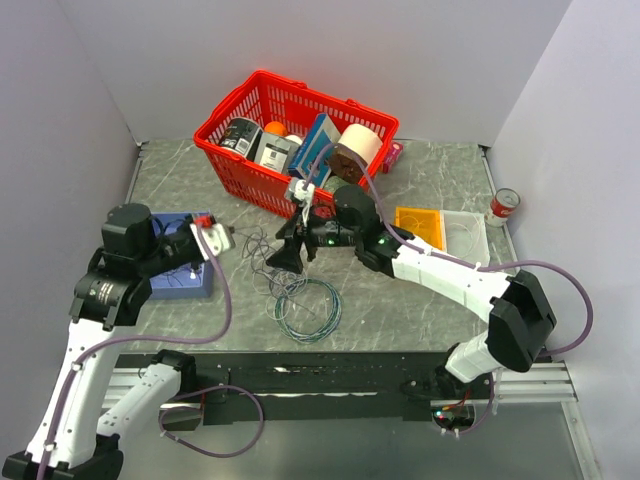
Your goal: Untangle the cables
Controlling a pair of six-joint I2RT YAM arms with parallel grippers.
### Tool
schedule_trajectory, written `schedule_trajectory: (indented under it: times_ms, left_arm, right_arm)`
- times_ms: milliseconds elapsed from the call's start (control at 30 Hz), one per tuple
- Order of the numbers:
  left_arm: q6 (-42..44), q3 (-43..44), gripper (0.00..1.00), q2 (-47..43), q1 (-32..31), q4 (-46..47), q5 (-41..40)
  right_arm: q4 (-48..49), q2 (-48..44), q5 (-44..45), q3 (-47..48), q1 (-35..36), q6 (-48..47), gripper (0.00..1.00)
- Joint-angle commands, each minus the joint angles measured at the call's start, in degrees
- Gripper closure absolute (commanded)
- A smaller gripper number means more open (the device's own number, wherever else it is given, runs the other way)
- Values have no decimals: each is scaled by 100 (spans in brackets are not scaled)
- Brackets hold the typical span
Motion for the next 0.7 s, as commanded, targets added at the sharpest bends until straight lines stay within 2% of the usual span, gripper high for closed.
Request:
schedule_trajectory:
  times_ms: [0,133,267,400,467,567,600,667]
  left_arm:
    - [-1960,327,99,-35,5,1257,124]
    - [-2252,450,99,-52,5,1582,98]
    - [-2472,520,99,-96,5,2091,-593]
    - [-2245,547,99,-175,5,2803,-1061]
    - [-2025,564,99,-193,5,2822,-1053]
    - [-1875,599,99,-175,5,2892,-1080]
    - [-1909,608,99,-175,5,2945,-1097]
    - [-1918,626,99,-158,5,3173,-1150]
  right_arm:
    - [612,-126,-264,382,50,195,13]
    - [771,32,-290,478,50,266,11]
    - [701,68,-265,505,50,284,11]
    - [-9,23,515,627,-90,-15,9]
    - [-361,67,658,698,-239,-33,8]
    - [-258,-142,860,418,-407,-207,5]
    - [-135,-204,861,261,-355,-382,0]
    - [146,-284,703,110,-311,-437,0]
